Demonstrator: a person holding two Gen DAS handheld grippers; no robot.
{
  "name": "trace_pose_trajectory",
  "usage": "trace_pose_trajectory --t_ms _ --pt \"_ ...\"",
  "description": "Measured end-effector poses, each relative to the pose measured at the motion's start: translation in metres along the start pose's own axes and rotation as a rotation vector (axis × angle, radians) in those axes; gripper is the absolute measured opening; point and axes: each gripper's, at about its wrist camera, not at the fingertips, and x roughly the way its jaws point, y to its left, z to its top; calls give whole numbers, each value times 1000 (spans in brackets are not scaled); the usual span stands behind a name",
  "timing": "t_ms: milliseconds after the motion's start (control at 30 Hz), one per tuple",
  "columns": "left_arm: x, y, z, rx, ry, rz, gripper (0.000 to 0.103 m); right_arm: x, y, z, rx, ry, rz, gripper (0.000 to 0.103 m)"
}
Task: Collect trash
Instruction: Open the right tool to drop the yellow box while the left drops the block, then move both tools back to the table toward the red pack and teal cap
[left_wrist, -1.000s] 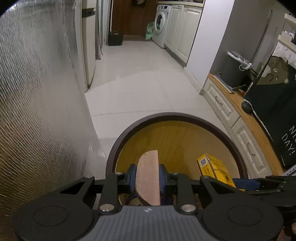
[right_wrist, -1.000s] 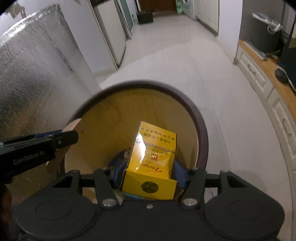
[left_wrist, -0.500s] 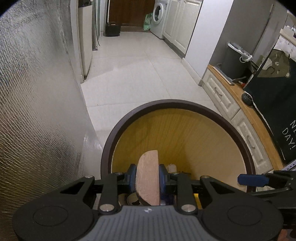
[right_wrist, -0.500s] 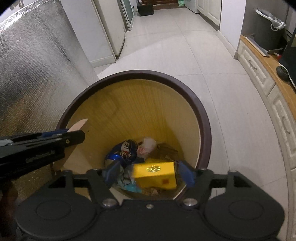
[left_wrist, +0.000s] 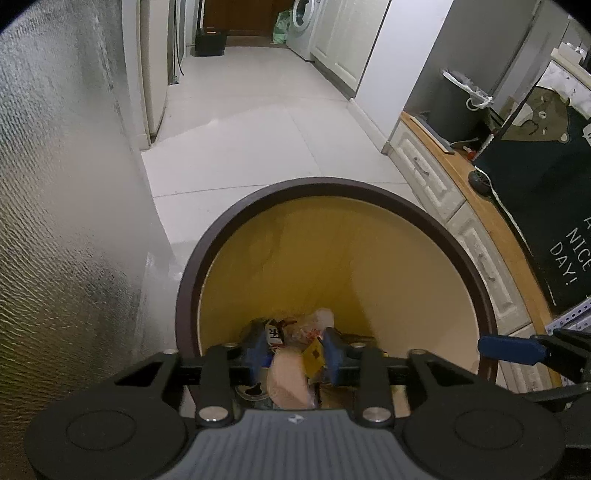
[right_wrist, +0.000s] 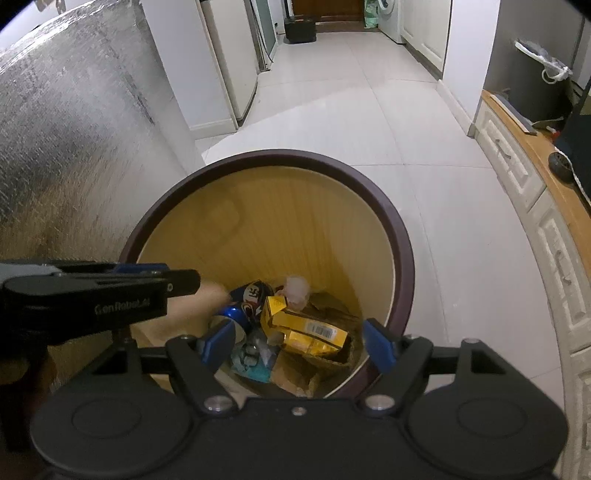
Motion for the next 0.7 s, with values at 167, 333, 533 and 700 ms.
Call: trace_pose_trajectory --t_ms 167,333,533,700 --pt "-3 -1 1 9 8 20 49 -1 2 -1 -13 0 -3 77" --pt "-7 -4 -1 22 14 20 56 -5 3 -3 -18 -10 -7 77" --pt "-20 -7 -5 28 3 21 58 -16 3 -10 -19 -24 -27 81" --pt "-34 -5 -8 17 -11 24 67 -28 2 -14 -27 -38 -43 81"
